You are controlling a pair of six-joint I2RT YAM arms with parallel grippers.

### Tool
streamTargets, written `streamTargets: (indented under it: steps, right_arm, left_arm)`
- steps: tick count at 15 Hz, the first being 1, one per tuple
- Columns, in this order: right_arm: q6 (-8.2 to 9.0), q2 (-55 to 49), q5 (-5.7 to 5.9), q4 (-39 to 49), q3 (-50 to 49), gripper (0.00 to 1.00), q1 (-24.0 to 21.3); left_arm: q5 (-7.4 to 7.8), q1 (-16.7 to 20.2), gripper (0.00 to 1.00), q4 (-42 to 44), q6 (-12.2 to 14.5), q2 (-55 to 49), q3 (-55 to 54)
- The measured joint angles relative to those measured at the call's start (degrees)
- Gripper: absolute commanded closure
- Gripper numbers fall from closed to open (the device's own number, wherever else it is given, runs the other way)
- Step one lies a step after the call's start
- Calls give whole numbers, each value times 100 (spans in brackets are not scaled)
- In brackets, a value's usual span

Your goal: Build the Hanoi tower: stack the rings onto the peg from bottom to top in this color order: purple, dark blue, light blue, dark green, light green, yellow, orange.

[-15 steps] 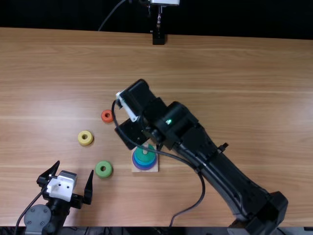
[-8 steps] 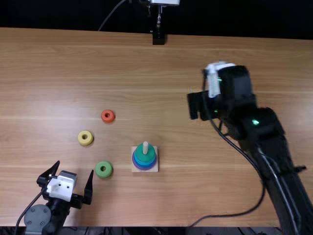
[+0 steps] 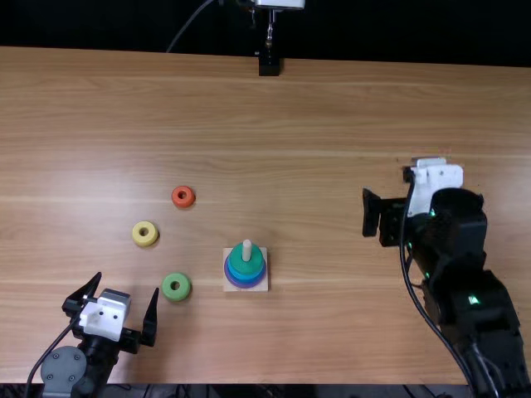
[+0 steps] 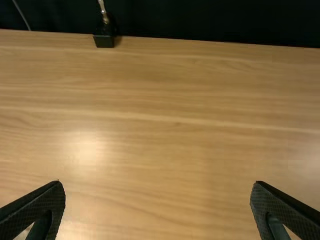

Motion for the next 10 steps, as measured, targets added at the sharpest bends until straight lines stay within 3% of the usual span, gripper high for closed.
streamTargets:
  steps: [4, 7, 10]
  right_arm:
    - [0, -1213, -13, 890, -1274, 0, -577]
    - [0, -2238, -20, 1714, -2470, 0, -673]
    - [2, -3397, -17, 1934, -3353, 0, -732]
  left_arm:
    - [-2, 0, 0, 2, 0, 0, 0]
    - [0, 0, 0, 2, -2, 0, 0]
    - [2, 0, 0, 2, 2, 0, 0]
